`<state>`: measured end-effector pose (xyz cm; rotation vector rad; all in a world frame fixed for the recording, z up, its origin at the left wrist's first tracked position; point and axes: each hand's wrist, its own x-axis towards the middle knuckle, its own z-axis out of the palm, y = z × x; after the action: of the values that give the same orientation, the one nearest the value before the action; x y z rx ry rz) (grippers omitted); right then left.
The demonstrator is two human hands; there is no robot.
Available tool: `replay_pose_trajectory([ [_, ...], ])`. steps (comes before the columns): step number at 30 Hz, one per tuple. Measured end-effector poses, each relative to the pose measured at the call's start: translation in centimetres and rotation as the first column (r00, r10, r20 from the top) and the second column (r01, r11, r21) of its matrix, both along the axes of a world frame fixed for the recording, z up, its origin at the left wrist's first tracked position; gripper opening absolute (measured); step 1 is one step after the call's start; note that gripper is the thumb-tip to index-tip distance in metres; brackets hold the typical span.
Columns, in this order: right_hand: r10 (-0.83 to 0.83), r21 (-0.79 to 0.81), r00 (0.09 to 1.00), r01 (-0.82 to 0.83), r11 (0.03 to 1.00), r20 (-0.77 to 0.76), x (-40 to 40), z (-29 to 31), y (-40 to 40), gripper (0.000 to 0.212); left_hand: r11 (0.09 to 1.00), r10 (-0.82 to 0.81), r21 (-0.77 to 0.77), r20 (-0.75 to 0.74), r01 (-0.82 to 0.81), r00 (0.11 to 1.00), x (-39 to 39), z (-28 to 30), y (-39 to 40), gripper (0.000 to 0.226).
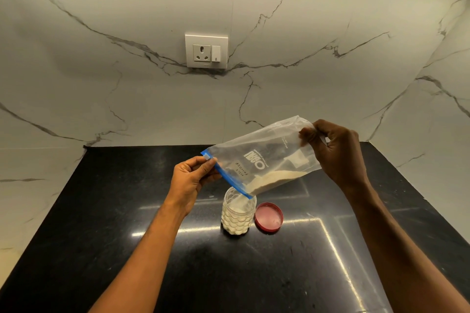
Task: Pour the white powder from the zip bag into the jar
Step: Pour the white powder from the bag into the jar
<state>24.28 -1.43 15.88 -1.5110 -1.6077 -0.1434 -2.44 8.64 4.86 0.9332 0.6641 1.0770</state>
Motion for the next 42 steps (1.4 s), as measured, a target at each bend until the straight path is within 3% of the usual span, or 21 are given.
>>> replay_pose_trajectory([
  [5, -0.015, 0.014, 1.000, 0.016, 1.000, -0.018, -0.1, 0.1, 0.0, 0.026, 1.000, -0.007, 0.000, 0.002, 0.007, 1.000, 0.0, 0.1, 0.0, 0.031],
  [24, -0.037, 0.017, 0.998, 0.038, 0.999, -0.054, -0.6, 0.0, 0.0, 0.029, 1.000, -0.010, -0.004, -0.015, 0.010, 1.000, 0.0, -0.2, 0.1, 0.023],
  [29, -0.038, 0.014, 0.998, 0.039, 0.999, -0.056, -0.8, -0.1, 0.1, 0.028, 1.000, -0.005, -0.003, -0.008, 0.005, 1.000, -0.1, -0.2, 0.3, 0.039],
  [34, -0.042, 0.000, 0.997, 0.042, 0.999, -0.070, -0.9, 0.0, 0.1, 0.027, 1.000, -0.005, 0.009, -0.027, 0.005, 1.000, -0.1, -0.3, 0.5, 0.024],
  [42, -0.038, -0.006, 0.998, 0.038, 0.999, -0.055, -0.9, 0.2, 0.3, 0.024, 1.000, -0.014, 0.025, -0.038, 0.015, 0.999, 0.0, -0.3, 0.5, 0.025],
])
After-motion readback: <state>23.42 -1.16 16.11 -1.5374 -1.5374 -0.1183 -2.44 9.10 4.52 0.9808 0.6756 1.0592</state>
